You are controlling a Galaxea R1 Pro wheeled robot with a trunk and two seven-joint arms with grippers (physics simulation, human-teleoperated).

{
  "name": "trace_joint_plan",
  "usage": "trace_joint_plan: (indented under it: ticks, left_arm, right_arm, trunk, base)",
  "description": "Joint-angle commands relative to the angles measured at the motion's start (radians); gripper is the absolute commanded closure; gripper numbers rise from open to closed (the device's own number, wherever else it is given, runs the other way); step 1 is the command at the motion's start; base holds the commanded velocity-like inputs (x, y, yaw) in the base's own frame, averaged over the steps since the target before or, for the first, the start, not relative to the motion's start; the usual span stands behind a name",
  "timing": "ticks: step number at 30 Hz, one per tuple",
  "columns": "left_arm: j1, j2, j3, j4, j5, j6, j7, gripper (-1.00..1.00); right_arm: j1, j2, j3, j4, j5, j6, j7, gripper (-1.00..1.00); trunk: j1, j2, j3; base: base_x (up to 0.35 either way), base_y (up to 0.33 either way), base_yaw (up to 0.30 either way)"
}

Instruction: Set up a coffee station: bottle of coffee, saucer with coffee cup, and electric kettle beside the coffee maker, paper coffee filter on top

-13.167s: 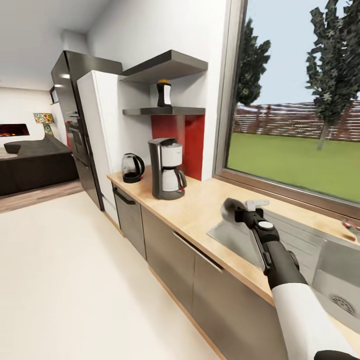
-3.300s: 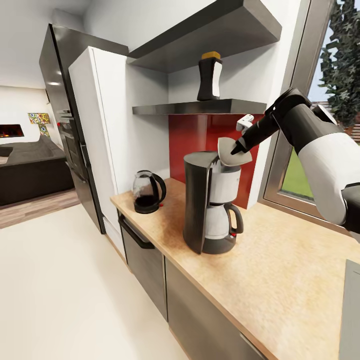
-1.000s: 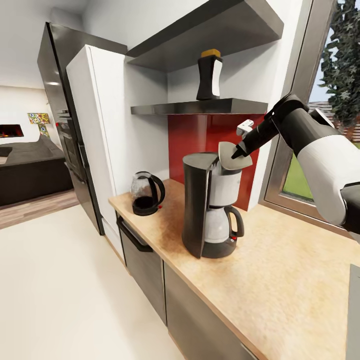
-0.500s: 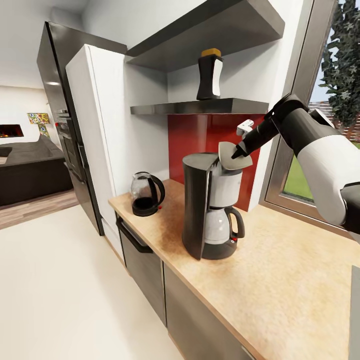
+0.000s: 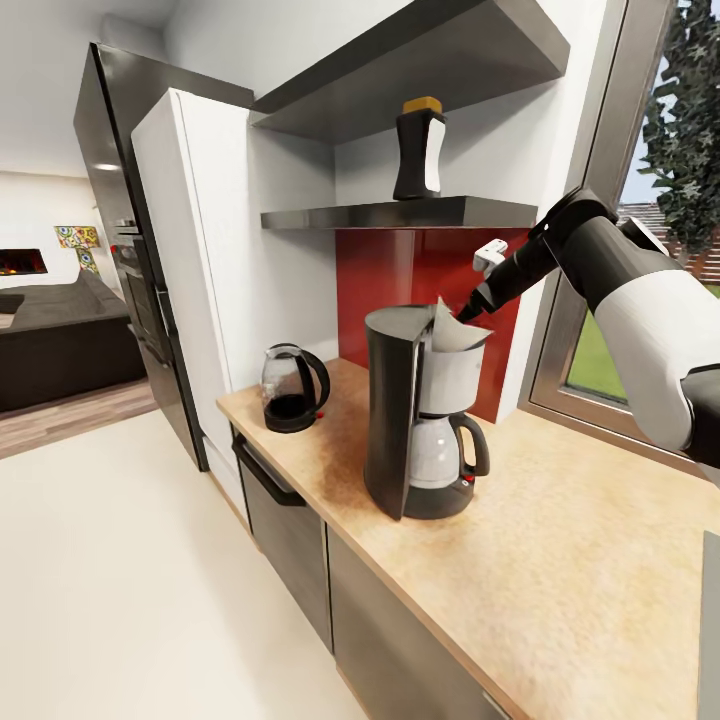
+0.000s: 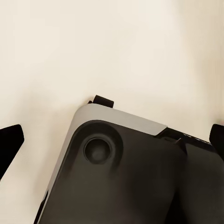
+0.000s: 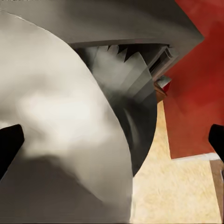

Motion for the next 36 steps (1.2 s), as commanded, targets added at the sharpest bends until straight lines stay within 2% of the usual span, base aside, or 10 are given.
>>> trace_joint_plan:
  ticks: [1,36]
  left_arm:
    - [0.001,0.000,-0.002,-0.002,0.010,-0.001,-0.001,-1.00]
    - [0.001,0.000,-0.002,-0.002,0.011,-0.001,-0.001,-1.00]
  right_arm:
    - [-0.001,-0.001,0.003,-0.002,0.004,0.007,0.007,-1.00]
    - [-0.002,-0.008,0.001,-0.010,0.006,0.010,0.008,-1.00]
  trunk:
    - [0.000,-0.001,-0.001]
    - [0.000,-0.001,-0.001]
  base:
    - [0.000,0.000,0.000]
    - [0.000,0.000,0.000]
